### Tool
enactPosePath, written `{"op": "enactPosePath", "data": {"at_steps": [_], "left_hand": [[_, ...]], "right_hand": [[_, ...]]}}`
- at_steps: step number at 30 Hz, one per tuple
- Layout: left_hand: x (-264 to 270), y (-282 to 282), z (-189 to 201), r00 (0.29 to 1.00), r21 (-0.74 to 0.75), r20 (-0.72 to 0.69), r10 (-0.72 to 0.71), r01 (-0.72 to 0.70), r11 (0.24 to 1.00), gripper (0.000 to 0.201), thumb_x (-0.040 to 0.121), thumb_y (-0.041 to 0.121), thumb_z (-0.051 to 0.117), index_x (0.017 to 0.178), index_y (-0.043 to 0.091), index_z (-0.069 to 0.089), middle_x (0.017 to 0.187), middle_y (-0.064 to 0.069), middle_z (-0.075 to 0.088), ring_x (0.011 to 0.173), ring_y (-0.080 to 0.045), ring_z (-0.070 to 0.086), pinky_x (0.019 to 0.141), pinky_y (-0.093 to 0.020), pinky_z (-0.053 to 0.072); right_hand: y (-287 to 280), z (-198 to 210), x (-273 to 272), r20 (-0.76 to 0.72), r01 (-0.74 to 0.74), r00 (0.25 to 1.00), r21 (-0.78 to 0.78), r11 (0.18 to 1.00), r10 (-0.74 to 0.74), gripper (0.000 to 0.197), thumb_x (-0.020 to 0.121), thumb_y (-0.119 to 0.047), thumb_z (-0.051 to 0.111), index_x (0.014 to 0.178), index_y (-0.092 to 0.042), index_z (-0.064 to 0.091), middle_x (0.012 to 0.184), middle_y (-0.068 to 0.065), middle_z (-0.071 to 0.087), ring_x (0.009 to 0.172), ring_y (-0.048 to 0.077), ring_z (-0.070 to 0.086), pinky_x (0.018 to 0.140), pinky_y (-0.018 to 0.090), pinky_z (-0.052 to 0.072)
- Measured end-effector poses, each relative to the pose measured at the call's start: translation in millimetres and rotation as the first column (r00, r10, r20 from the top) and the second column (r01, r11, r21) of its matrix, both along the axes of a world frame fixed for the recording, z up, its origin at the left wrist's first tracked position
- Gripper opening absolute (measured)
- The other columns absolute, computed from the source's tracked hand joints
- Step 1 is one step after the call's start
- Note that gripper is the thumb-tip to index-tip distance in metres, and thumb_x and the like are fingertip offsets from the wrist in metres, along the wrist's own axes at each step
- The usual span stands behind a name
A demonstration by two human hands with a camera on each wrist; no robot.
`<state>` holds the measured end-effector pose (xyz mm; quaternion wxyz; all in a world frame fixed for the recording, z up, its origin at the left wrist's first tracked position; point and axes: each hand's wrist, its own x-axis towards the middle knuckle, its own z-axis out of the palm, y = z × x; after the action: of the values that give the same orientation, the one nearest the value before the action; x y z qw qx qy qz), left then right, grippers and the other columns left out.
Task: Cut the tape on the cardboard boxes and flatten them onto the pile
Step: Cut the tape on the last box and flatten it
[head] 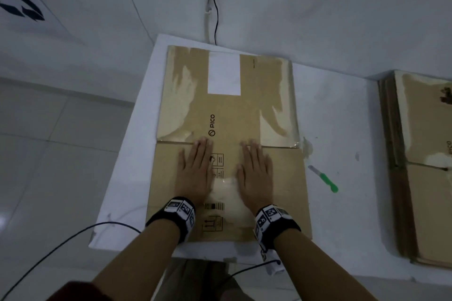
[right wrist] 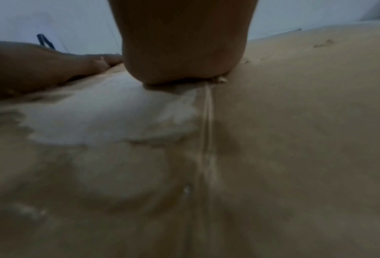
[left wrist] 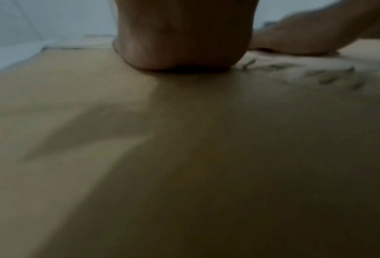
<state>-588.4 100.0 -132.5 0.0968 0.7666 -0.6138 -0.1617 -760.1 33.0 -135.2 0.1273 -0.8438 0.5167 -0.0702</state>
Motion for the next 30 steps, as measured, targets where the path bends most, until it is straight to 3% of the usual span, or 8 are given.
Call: {"op": "enactPosePath", "data": {"at_steps": [5,10,13,16,24,27,30], "left_hand": [[-1.7,-1.8,-3.7,1.000,-0.032,0.016,0.025,-0.024,0.999,0.061,0.095,0.031,0.023,0.153,0.012,0.018,0.161,-0.004,0.012,0.148,-0.020,0.010,0.116,-0.055,0.010],[-1.4,7.5,-1.6,1.000,-0.052,-0.026,0.000,-0.002,0.999,0.059,0.097,0.030,0.021,0.152,0.011,0.021,0.160,-0.004,0.014,0.148,-0.021,0.012,0.117,-0.052,0.008],[-21.9,47.0,1.0,0.996,-0.086,-0.046,-0.082,0.078,0.993,0.060,0.094,0.027,0.026,0.151,0.010,0.023,0.160,-0.005,0.016,0.148,-0.023,0.014,0.117,-0.053,0.011],[-41.4,86.0,-1.2,0.990,-0.072,-0.034,-0.138,0.135,0.988,0.061,0.094,0.027,0.027,0.152,0.009,0.020,0.161,-0.007,0.012,0.148,-0.023,0.012,0.117,-0.054,0.012],[-42.8,85.3,-4.8,0.990,-0.030,-0.008,-0.139,0.139,0.990,0.063,0.092,0.030,0.027,0.151,0.008,0.022,0.160,-0.007,0.014,0.148,-0.022,0.013,0.115,-0.058,0.013],[-40.2,85.5,-1.9,0.990,-0.013,-0.036,-0.139,0.139,0.990,0.061,0.092,0.029,0.028,0.151,0.011,0.024,0.160,-0.006,0.017,0.146,-0.021,0.018,0.115,-0.054,0.014],[-32.3,75.3,5.9,0.984,-0.057,-0.155,-0.085,0.077,0.995,0.058,0.093,0.028,0.030,0.149,0.013,0.028,0.156,0.000,0.025,0.142,-0.018,0.028,0.116,-0.046,0.014]], "right_hand": [[-0.2,-1.8,2.0,-0.029,0.022,0.999,0.007,1.000,-0.022,0.059,0.101,-0.036,0.022,0.158,-0.020,0.012,0.165,0.001,0.005,0.152,0.016,0.000,0.123,0.045,0.008],[-1.3,5.0,-9.9,0.030,-0.056,0.998,0.104,0.993,0.053,0.059,0.103,-0.038,0.020,0.158,-0.020,0.010,0.166,0.001,0.000,0.152,0.014,-0.005,0.123,0.045,0.005],[29.5,9.4,-31.4,0.059,-0.071,0.996,0.105,0.992,0.065,0.059,0.101,-0.036,0.025,0.157,-0.019,0.017,0.165,0.002,0.009,0.152,0.015,0.003,0.122,0.048,0.012],[75.7,7.2,-49.1,0.037,-0.096,0.995,0.120,0.988,0.092,0.061,0.100,-0.037,0.029,0.157,-0.019,0.016,0.165,0.003,0.008,0.152,0.019,0.003,0.121,0.052,0.013],[89.8,6.0,-53.8,-0.038,-0.100,0.994,0.099,0.990,0.104,0.065,0.097,-0.037,0.033,0.157,-0.019,0.016,0.165,0.002,0.006,0.152,0.020,0.004,0.120,0.054,0.014],[91.0,10.0,-57.0,0.025,-0.099,0.995,0.116,0.988,0.097,0.063,0.098,-0.036,0.036,0.156,-0.021,0.019,0.165,0.000,0.008,0.152,0.018,0.006,0.120,0.054,0.014],[80.7,17.6,-49.0,0.148,-0.048,0.989,0.129,0.990,0.029,0.057,0.098,-0.035,0.038,0.153,-0.023,0.030,0.162,-0.005,0.019,0.151,0.014,0.013,0.119,0.053,0.014]]}}
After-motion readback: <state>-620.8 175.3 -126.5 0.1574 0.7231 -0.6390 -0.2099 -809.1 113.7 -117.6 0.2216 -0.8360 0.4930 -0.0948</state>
